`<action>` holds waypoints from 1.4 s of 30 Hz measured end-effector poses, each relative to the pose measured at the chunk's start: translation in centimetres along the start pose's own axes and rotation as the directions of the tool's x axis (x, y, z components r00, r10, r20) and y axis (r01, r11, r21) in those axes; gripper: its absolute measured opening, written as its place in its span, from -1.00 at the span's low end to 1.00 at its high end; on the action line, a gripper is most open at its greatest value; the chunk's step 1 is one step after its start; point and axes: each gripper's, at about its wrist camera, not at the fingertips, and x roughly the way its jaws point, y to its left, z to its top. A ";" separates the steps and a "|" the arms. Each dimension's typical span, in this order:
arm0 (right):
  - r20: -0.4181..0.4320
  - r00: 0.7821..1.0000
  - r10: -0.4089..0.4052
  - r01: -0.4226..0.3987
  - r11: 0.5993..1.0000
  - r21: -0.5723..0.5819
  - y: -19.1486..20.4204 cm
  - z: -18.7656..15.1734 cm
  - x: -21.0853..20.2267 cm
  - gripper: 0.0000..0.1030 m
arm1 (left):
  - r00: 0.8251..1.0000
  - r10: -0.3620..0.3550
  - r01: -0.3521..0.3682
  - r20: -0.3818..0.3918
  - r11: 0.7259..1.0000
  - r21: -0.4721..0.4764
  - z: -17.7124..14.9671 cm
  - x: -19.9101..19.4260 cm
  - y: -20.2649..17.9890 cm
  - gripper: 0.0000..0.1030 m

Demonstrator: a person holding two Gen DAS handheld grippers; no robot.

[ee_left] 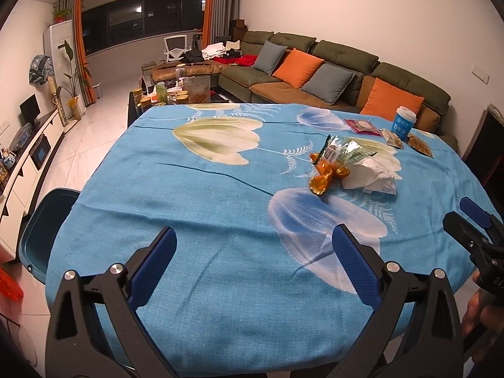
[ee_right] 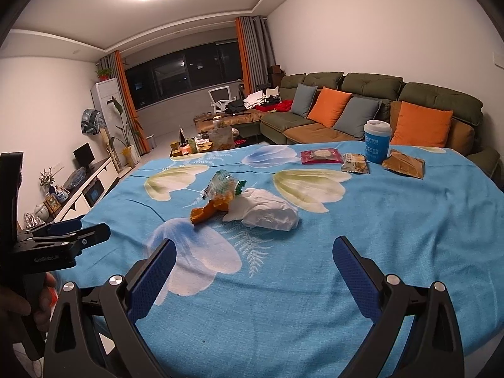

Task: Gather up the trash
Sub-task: 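Move both tools back from the bin to the table, then grasp a clear plastic wrapper with the left gripper while the right gripper grasps the white tissue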

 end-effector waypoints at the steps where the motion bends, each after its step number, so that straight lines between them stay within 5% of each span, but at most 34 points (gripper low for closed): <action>1: 0.000 1.000 0.000 0.000 1.000 0.000 0.0 0.1 0.0 0.86 | 1.000 -0.001 0.001 0.010 1.000 -0.003 0.0 -0.2 0.0 0.89; 9: -0.018 1.000 -0.014 0.014 1.000 -0.001 -0.4 0.2 0.7 0.86 | 0.996 -0.058 0.058 0.074 0.998 0.003 0.1 -1.2 -0.1 0.89; 19: -0.072 0.997 -0.007 0.004 0.999 -0.039 -1.6 2.4 4.4 0.86 | 0.993 -0.105 0.100 0.047 0.991 0.093 2.5 1.8 -2.6 0.89; 34: -0.210 0.977 0.025 -0.054 0.990 -0.132 -2.5 4.8 11.6 0.85 | 0.989 -0.145 0.145 -0.011 0.985 0.088 7.5 8.1 -4.7 0.89; 40: -0.278 0.959 0.056 -0.096 0.986 -0.133 -2.6 5.0 13.6 0.58 | 0.986 -0.158 0.161 -0.045 0.982 0.096 8.2 10.4 -5.5 0.89; 42: -0.295 0.954 0.057 -0.103 0.984 -0.143 -2.7 5.0 14.0 0.32 | 0.985 -0.163 0.168 -0.054 0.981 0.102 8.4 11.0 -6.0 0.89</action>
